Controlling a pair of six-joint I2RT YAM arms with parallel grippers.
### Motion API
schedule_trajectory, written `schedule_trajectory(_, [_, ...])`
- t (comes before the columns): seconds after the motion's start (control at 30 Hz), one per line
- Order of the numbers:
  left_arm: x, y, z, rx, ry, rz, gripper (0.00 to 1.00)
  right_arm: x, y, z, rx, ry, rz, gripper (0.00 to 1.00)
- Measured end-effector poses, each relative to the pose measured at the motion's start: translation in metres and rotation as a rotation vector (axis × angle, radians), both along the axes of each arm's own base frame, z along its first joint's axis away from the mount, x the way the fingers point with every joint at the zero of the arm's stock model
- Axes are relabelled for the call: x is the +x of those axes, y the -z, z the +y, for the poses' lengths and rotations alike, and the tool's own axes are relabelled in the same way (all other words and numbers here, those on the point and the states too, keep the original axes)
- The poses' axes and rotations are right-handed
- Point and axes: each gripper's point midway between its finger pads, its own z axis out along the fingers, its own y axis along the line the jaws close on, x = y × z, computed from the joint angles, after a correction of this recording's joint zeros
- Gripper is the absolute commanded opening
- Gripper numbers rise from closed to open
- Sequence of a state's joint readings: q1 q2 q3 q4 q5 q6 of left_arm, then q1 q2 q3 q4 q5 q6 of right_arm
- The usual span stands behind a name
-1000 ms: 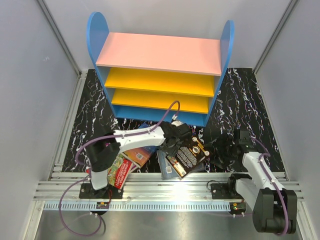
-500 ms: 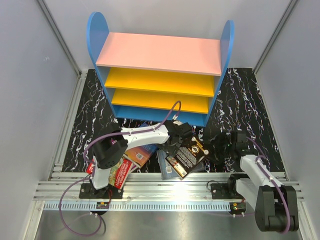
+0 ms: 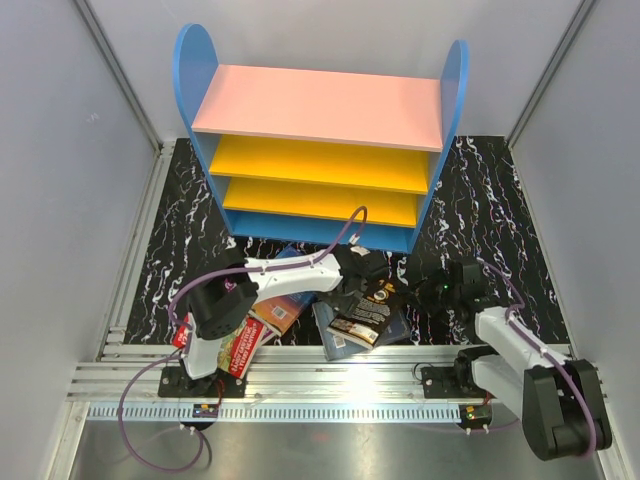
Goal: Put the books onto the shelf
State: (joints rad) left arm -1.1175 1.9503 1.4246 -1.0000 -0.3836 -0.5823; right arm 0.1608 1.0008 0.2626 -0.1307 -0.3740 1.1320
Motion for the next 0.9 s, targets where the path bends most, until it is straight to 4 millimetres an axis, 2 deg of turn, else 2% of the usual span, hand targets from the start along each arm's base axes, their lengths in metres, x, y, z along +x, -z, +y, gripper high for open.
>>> schedule_trajectory(0.03, [0.000,0.000,0.000,0.000,0.001,-0.001,0.94,0.001,-0.003,0.000,-0.008,-0.010,-0.021,0.06])
schedule_trajectory(0.1, [0.000,0.000,0.000,0.000,0.001,-0.001,0.94,-0.003,-0.005,-0.001,-0.027,-0.021,-0.036,0.00])
schedule_trajectory(0.3, [-0.013,-0.003,-0.006,-0.030,0.008,0.011,0.99,-0.019,-0.019,-0.009,-0.064,-0.020,-0.059,0.00])
schedule_trajectory(0.43, [-0.024,-0.018,-0.007,-0.076,0.007,0.024,0.99,-0.028,-0.048,-0.015,-0.087,-0.014,-0.106,0.00])
schedule_trajectory(0.53, [-0.020,-0.056,-0.002,-0.157,-0.023,-0.011,0.99,-0.030,-0.081,-0.017,-0.088,-0.005,-0.158,0.00])
schedule_trajectory(0.67, [0.002,-0.138,0.016,-0.345,-0.113,-0.128,0.99,-0.031,-0.124,-0.018,-0.074,0.003,-0.223,0.00])
schedule_trajectory(0.7, [0.008,-0.162,0.027,-0.393,-0.139,-0.170,0.99,-0.029,-0.134,-0.017,-0.068,0.006,-0.238,0.00])
schedule_trajectory(0.77, [0.012,-0.194,0.046,-0.449,-0.178,-0.236,0.99,-0.025,-0.152,-0.016,-0.059,0.010,-0.260,0.00])
schedule_trajectory(0.83, [0.008,-0.218,0.068,-0.478,-0.201,-0.285,0.99,-0.018,-0.172,-0.014,-0.042,0.019,-0.284,0.00])
schedule_trajectory(0.9, [0.002,-0.230,0.084,-0.491,-0.217,-0.308,0.99,-0.007,-0.191,-0.011,-0.016,0.030,-0.313,0.00])
